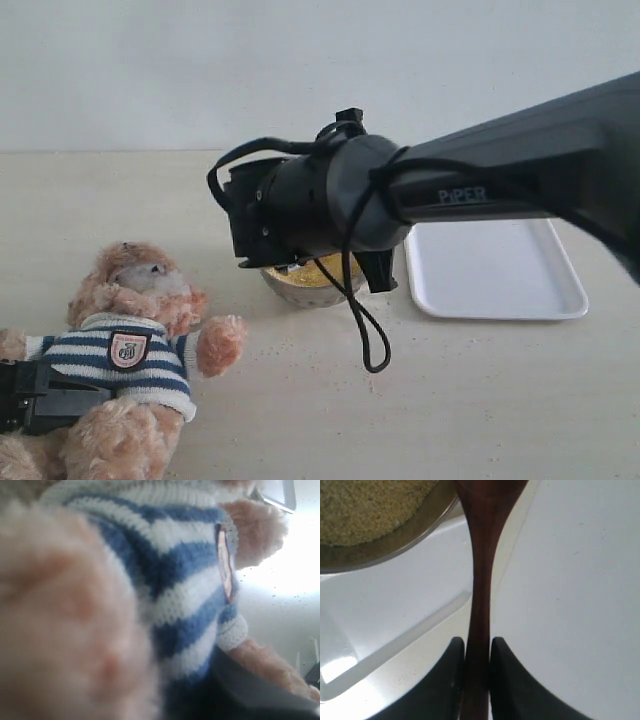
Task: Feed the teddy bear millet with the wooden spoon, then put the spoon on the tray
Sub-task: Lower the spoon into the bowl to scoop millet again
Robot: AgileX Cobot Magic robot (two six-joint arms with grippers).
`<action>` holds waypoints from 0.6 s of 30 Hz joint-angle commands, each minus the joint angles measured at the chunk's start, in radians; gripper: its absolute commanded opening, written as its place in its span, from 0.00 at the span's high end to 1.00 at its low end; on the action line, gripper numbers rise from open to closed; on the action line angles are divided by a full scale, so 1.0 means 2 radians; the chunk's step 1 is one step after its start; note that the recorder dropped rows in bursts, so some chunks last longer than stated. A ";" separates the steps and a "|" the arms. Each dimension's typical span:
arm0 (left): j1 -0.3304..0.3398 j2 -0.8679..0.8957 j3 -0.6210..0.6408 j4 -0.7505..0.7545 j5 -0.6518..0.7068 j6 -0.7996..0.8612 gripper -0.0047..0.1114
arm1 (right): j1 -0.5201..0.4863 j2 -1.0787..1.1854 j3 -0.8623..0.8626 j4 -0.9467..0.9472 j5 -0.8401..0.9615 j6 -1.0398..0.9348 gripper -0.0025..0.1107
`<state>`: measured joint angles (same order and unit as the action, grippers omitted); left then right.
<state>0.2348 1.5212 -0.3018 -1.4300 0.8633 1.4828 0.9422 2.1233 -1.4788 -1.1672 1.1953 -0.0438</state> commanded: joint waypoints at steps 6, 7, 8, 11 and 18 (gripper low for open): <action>0.000 0.000 0.001 -0.007 0.008 0.001 0.90 | 0.003 0.026 0.001 -0.035 0.013 0.008 0.85; 0.000 0.000 0.001 -0.007 0.008 0.001 0.90 | 0.003 0.026 0.001 -0.037 0.013 0.008 0.85; 0.000 0.000 0.001 -0.007 0.008 0.001 0.90 | 0.003 0.026 0.001 -0.037 0.013 0.008 0.85; 0.000 0.000 0.001 -0.007 0.008 0.001 0.90 | 0.003 0.026 0.001 -0.037 0.013 0.008 0.85; 0.000 0.000 0.001 -0.007 0.008 0.001 0.90 | 0.004 0.026 0.001 -0.030 0.008 0.010 0.85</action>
<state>0.2348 1.5212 -0.3018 -1.4300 0.8633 1.4828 0.9469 2.1785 -1.4788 -1.2260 1.2108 -0.0260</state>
